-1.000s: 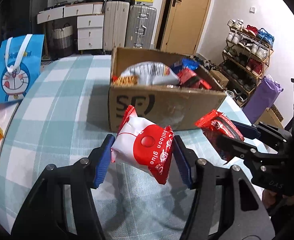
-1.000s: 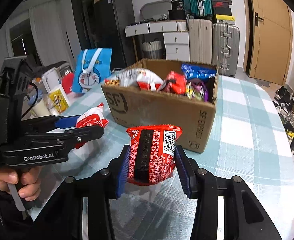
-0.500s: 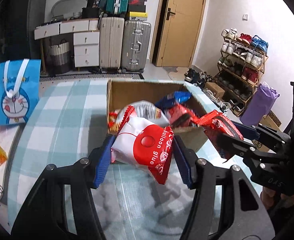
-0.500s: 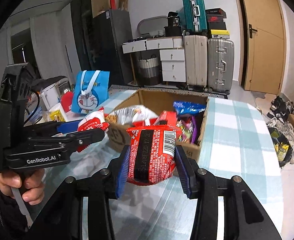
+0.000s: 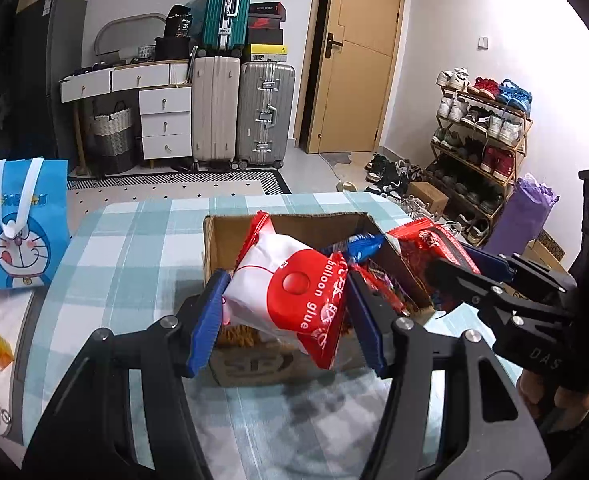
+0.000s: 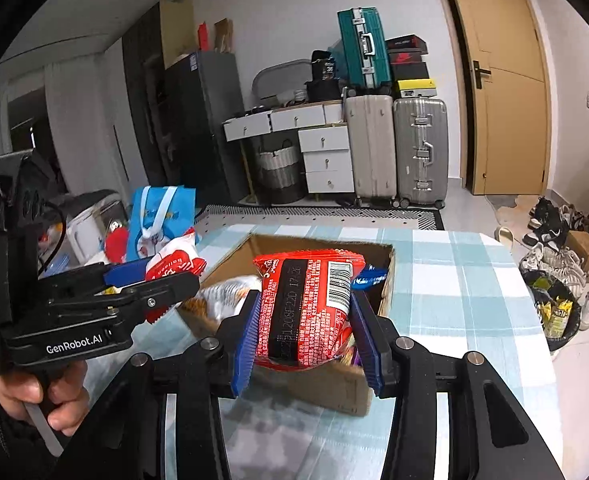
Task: Organize snacks
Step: 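Carry both packs over the box and lower them inside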
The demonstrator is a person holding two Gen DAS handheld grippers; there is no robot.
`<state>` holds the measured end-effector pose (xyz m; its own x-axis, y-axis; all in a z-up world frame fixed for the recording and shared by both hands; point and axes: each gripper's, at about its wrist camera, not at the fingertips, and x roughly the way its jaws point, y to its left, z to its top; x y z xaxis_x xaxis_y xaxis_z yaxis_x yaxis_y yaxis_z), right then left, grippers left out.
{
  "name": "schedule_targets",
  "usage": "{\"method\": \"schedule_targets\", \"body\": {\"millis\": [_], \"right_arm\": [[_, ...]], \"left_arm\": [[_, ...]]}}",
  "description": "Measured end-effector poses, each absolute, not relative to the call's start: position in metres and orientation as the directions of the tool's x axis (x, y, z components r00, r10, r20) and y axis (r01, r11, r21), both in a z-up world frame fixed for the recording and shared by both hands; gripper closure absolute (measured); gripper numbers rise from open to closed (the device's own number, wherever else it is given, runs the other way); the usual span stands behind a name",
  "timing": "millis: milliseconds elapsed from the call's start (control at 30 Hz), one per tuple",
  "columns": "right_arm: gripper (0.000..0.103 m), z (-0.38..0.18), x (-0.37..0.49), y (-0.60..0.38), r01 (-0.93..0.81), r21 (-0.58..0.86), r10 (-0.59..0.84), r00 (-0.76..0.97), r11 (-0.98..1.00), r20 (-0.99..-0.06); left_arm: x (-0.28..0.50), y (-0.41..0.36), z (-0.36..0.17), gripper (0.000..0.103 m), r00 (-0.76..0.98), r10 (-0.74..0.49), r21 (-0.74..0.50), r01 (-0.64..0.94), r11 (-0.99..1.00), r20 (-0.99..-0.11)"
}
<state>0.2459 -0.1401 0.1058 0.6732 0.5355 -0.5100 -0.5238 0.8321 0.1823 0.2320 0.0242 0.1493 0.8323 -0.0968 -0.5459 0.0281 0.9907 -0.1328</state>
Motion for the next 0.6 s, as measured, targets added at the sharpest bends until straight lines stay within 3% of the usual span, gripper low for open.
{"method": "schedule_targets", "body": {"millis": [600], "right_arm": [[0.059,0.098,0.298,-0.124,-0.519,0.22,0.555,0.685,0.826,-0.471]], "left_arm": [[0.317,0.041,0.118,0.047,0.823,-0.052,-0.141,-0.034,0.989,-0.566]]}}
